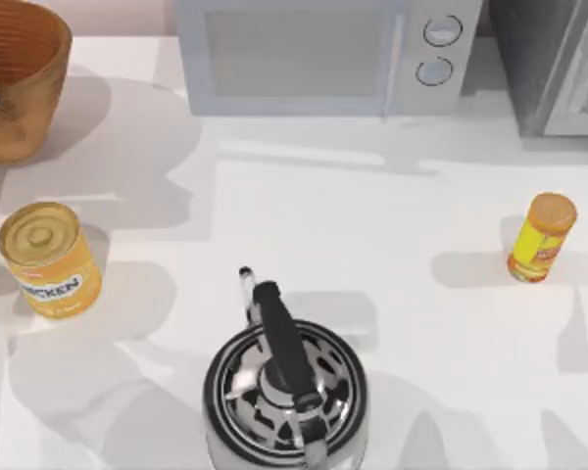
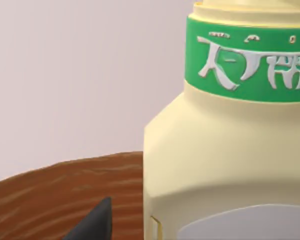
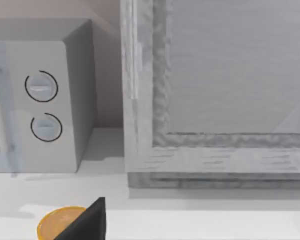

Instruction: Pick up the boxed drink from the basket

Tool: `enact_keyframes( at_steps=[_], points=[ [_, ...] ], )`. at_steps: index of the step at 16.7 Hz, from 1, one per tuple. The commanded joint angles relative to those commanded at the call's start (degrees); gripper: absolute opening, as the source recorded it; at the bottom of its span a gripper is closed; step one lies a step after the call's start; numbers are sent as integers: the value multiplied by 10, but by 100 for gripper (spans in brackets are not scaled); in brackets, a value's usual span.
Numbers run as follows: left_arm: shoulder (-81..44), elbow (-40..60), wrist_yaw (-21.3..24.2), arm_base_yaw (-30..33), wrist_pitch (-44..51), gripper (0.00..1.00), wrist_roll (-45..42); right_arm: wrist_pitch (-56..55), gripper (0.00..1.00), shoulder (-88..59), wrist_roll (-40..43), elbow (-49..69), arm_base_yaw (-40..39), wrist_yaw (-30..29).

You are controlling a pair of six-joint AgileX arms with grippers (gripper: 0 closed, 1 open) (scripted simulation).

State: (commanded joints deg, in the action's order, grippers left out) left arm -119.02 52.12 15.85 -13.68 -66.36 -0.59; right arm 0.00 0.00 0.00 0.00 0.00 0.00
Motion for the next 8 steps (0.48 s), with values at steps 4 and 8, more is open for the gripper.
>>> enact_keyframes(
  at_steps=[4, 8],
  points=[
    [9, 0, -2, 2, 0, 100, -2, 0, 100, 0, 0, 0, 0, 0],
    [-21, 42, -7, 7, 21, 100, 0, 0, 100, 0, 0, 0, 0, 0]
  ],
)
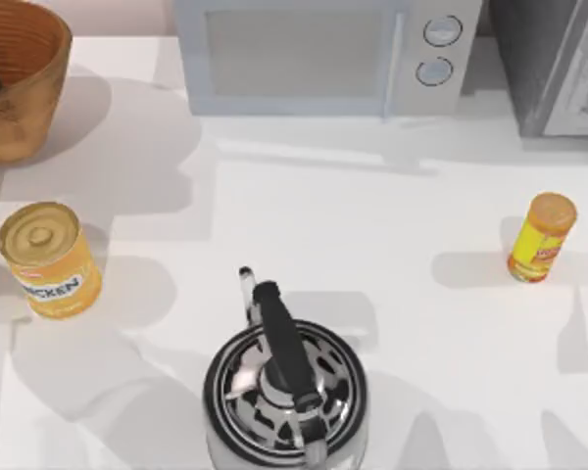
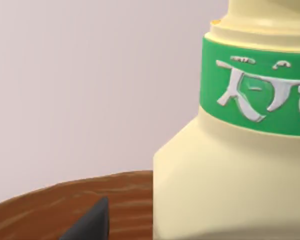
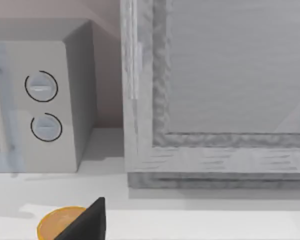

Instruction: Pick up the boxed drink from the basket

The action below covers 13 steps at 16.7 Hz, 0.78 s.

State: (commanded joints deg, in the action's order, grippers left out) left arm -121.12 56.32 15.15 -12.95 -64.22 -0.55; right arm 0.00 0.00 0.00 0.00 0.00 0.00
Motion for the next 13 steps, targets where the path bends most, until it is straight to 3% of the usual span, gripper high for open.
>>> enact_keyframes(
  at_steps=[5, 10, 13],
  points=[
    [-44, 78, -9, 10, 34, 100, 0, 0, 100, 0, 0, 0, 0, 0],
    [-50, 91, -10, 11, 40, 100, 0, 0, 100, 0, 0, 0, 0, 0],
    [-50, 91, -10, 11, 40, 77, 0, 0, 100, 0, 0, 0, 0, 0]
  ],
)
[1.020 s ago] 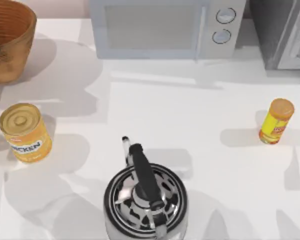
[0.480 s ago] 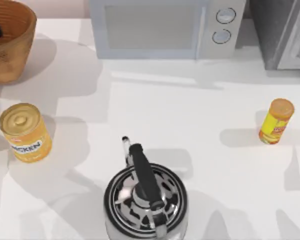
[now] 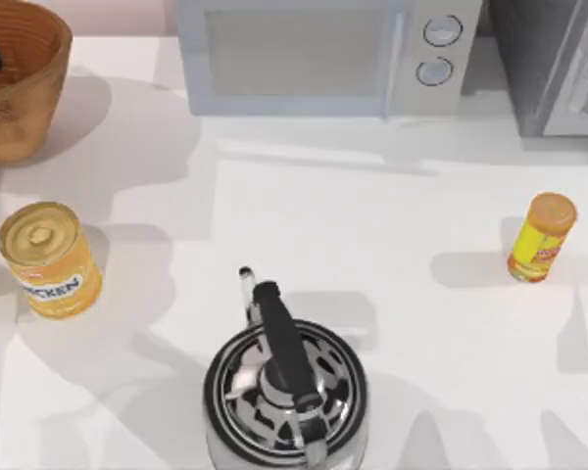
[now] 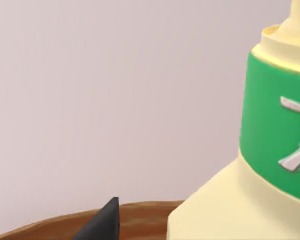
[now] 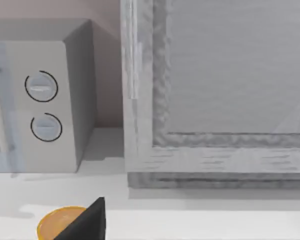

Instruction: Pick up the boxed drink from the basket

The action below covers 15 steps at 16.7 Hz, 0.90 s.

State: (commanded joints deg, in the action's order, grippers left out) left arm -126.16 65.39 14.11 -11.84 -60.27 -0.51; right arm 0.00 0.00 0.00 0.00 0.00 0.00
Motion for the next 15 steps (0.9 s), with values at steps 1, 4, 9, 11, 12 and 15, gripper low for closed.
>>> enact_keyframes(
  at_steps=[1, 4, 9, 11, 12, 15],
  points=[
    [0, 0, 0, 0, 0, 70, 0, 0, 100, 0, 0, 0, 0, 0],
    [0, 0, 0, 0, 0, 47, 0, 0, 100, 0, 0, 0, 0, 0],
    [0, 0, 0, 0, 0, 10, 0, 0, 100, 0, 0, 0, 0, 0],
    [0, 0, 0, 0, 0, 0, 0, 0, 100, 0, 0, 0, 0, 0],
    [0, 0, 0, 0, 0, 0, 0, 0, 100, 0, 0, 0, 0, 0],
    [0, 0, 0, 0, 0, 0, 0, 0, 100, 0, 0, 0, 0, 0]
  ],
)
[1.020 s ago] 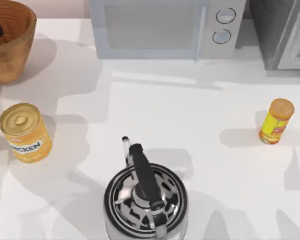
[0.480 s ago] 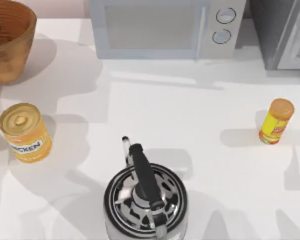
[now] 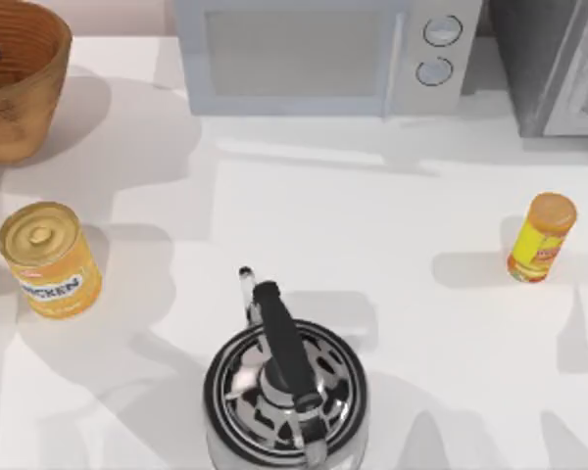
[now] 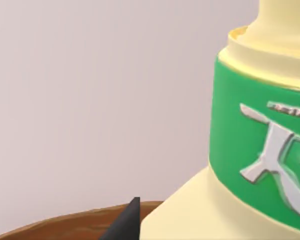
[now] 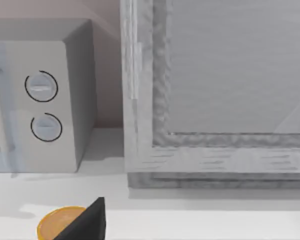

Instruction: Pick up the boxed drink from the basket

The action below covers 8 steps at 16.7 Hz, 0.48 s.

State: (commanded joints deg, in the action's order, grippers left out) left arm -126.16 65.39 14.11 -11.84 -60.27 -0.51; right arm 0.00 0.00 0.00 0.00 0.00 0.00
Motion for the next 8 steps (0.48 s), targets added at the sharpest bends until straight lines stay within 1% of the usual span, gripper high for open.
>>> enact_keyframes(
  at_steps=[5, 8],
  points=[
    [12, 0, 0, -4, 2, 0, -2, 0, 100, 0, 0, 0, 0, 0],
    [24, 9, 0, -4, 34, 0, 0, 0, 100, 0, 0, 0, 0, 0]
  ],
)
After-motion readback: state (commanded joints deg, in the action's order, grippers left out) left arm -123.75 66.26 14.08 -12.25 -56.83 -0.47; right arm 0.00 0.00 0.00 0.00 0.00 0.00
